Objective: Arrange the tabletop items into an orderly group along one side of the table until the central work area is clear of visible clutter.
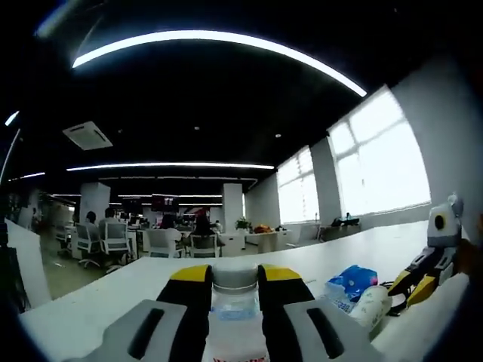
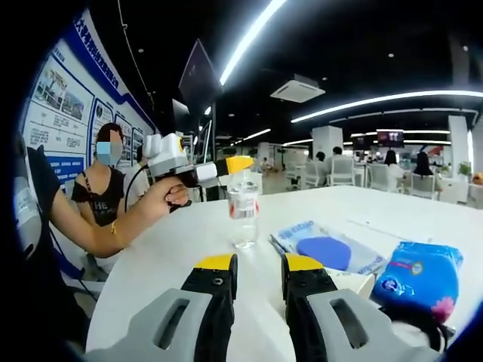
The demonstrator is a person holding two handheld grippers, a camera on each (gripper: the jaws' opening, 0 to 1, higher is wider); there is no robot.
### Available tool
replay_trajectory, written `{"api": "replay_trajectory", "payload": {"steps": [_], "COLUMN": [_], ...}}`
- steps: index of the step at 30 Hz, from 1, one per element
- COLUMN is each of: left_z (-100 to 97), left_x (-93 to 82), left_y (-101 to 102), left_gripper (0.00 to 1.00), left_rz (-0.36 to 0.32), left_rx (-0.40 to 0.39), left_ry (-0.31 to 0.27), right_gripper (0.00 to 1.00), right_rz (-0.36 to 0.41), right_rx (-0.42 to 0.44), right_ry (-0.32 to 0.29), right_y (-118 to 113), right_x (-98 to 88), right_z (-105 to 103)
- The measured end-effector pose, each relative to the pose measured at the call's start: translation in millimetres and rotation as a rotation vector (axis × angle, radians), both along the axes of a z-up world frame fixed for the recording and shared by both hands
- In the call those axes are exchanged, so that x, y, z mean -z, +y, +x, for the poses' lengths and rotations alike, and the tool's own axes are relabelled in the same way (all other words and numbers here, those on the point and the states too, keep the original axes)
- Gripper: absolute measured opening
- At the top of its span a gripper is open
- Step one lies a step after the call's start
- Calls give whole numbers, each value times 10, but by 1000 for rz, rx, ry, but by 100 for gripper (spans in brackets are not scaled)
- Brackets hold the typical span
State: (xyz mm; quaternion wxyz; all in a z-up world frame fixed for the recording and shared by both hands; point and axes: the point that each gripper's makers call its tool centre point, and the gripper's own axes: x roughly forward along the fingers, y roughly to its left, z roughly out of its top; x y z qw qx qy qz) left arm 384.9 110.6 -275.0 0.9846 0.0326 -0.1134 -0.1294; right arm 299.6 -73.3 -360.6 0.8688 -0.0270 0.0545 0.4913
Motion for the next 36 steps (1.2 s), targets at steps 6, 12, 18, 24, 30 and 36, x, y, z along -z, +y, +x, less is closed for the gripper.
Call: {"api": "replay_trajectory", "payload": {"steps": [6,12,18,24,30,36], "left_z": [-85,-212,-326,-413,-506,-543], "left_x": [-40,-262,-404,-438,-505,-455], "left_y": [16,41,-16,-135,-342,-511], "left_gripper": [23,23,23,23,22,22], "left_rz": [50,11,3,45,67,88], "left_rx": [-15,4,25,40,124,176], "left_ry": [-37,-91,-124,-149,-174,-152], "right_gripper": [22,22,22,22,22,22], "right_rz": [14,-11,4,15,35,53], "right_rx": [19,10,-14,-1,25,42], "right_ry": [8,-6,-3,-10,-1,-3], "right_y": [-44,-4,15,-23,-83,-125], "right_x": [-9,16,1,-32,-54,-93], "right_z": [38,18,1,40,101,124]}}
